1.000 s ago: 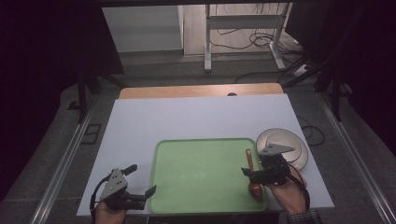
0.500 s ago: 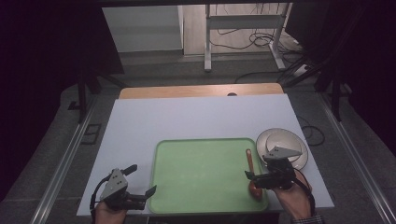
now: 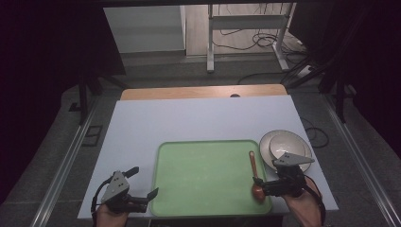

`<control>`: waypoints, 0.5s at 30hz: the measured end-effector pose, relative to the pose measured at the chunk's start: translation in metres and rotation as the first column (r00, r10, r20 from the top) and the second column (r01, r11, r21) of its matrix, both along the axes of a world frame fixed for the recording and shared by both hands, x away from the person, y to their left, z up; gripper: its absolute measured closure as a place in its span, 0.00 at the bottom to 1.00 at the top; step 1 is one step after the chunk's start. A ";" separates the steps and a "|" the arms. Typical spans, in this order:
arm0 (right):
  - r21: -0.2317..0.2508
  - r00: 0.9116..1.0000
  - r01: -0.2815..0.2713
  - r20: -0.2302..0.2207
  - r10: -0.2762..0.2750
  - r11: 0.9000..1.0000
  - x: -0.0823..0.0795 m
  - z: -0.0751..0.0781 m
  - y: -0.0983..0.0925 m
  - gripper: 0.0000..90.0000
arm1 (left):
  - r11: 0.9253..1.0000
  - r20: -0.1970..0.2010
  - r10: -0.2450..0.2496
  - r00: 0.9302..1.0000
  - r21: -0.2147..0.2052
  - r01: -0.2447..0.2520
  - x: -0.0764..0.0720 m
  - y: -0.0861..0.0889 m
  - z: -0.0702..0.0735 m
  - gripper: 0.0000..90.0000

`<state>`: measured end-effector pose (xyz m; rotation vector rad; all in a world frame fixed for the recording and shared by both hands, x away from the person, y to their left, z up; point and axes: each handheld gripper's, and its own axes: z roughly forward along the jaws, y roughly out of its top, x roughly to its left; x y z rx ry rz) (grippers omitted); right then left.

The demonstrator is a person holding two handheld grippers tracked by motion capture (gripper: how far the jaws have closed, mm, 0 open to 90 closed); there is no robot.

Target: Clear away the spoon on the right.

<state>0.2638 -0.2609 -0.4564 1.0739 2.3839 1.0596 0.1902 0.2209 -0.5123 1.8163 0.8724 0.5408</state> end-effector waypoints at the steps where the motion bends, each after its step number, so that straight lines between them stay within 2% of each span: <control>1: -0.002 1.000 -0.001 0.001 0.001 1.000 -0.001 0.000 -0.001 0.06 | 1.000 0.000 0.000 1.000 0.000 0.000 0.000 0.000 0.000 0.01; 15: -0.002 1.000 0.027 0.006 -0.027 1.000 -0.010 0.000 -0.013 0.04 | 1.000 -0.002 0.000 1.000 0.000 0.000 0.000 0.000 0.000 0.01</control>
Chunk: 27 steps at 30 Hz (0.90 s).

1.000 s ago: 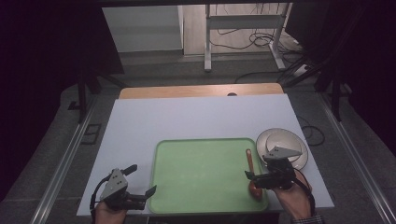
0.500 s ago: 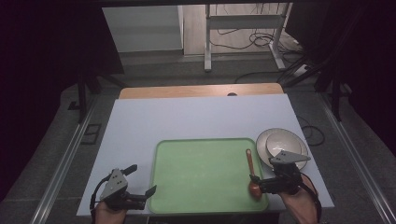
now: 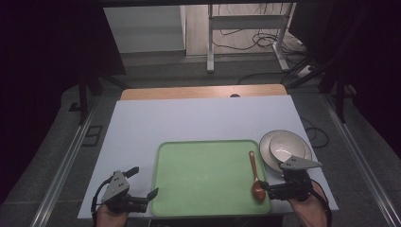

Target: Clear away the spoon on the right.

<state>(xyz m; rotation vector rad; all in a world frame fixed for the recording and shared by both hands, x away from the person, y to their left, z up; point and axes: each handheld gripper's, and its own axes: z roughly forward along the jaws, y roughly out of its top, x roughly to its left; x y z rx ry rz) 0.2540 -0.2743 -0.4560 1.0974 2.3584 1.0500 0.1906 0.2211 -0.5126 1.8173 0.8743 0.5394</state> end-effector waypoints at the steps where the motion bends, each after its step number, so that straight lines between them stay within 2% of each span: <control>1: -0.004 1.000 0.001 0.003 -0.001 1.000 0.000 0.000 -0.001 0.04 | 1.000 0.000 0.000 1.000 0.000 0.000 0.000 0.000 0.000 0.01; 17: 0.024 0.999 0.042 0.000 -0.042 0.999 -0.013 0.000 -0.021 0.00 | 1.000 -0.002 0.002 1.000 -0.001 -0.002 0.000 0.000 0.000 0.01; 23: 0.024 0.998 0.057 0.017 -0.058 0.998 -0.018 -0.001 -0.027 0.00 | 1.000 -0.003 0.003 1.000 -0.003 -0.003 0.000 0.000 -0.001 0.01; 27: 0.044 0.998 0.064 0.019 -0.065 0.997 -0.022 -0.003 -0.034 0.00 | 1.000 -0.004 0.003 1.000 -0.004 -0.003 0.001 0.000 -0.001 0.01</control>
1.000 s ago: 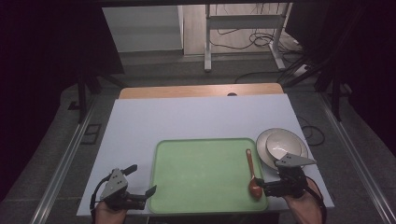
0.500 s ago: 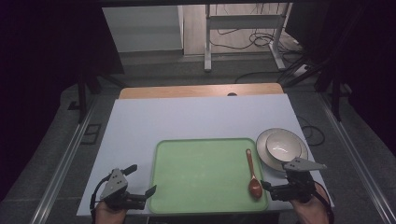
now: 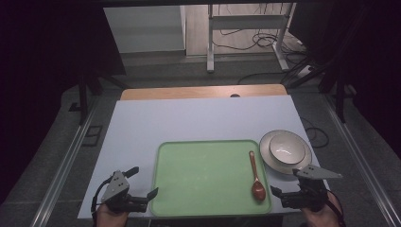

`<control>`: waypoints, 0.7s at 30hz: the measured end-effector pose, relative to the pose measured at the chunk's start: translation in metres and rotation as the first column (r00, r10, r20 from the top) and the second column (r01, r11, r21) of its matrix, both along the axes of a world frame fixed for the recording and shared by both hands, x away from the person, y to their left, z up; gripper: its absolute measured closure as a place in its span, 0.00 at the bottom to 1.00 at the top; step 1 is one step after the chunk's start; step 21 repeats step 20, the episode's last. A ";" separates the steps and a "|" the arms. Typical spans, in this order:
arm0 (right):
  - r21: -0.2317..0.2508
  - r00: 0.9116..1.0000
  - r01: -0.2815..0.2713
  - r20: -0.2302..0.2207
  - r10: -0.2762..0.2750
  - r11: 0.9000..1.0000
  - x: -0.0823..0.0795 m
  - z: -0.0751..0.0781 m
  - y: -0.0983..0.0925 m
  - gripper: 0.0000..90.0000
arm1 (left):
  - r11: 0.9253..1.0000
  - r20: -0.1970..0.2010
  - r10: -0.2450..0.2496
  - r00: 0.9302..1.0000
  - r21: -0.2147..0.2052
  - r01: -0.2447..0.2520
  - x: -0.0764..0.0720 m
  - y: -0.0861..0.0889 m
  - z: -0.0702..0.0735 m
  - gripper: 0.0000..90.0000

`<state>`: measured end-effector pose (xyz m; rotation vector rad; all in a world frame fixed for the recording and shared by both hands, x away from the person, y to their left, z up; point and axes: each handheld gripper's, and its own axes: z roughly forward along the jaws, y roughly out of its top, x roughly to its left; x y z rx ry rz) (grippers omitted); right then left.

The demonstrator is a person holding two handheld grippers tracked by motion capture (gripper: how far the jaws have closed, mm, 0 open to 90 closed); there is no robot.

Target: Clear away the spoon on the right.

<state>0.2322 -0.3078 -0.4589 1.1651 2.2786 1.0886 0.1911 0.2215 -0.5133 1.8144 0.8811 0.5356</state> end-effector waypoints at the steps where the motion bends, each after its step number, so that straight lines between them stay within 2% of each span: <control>1: 0.008 1.000 0.004 0.004 -0.004 1.000 -0.001 0.000 -0.002 0.00 | 1.000 0.000 0.000 1.000 0.000 0.000 0.000 0.000 0.000 0.01; 7: 0.019 0.999 0.022 0.027 -0.023 1.000 -0.008 -0.003 -0.009 0.00 | 1.000 -0.002 0.000 1.000 0.002 0.000 0.000 0.000 0.000 0.01; 12: -0.009 0.999 0.036 0.032 -0.036 0.999 -0.011 -0.011 -0.012 0.00 | 1.000 -0.003 0.000 1.000 0.002 0.000 0.000 0.000 0.000 0.01; 17: -0.023 0.999 0.047 -0.003 -0.047 0.999 -0.010 -0.021 -0.015 0.00 | 1.000 -0.004 -0.001 1.000 0.005 0.001 0.000 0.000 0.000 0.01; 21: -0.038 0.999 0.053 -0.008 -0.054 0.998 -0.008 -0.022 -0.014 0.00 | 1.000 -0.005 0.000 1.000 0.006 0.000 0.001 -0.001 0.000 0.01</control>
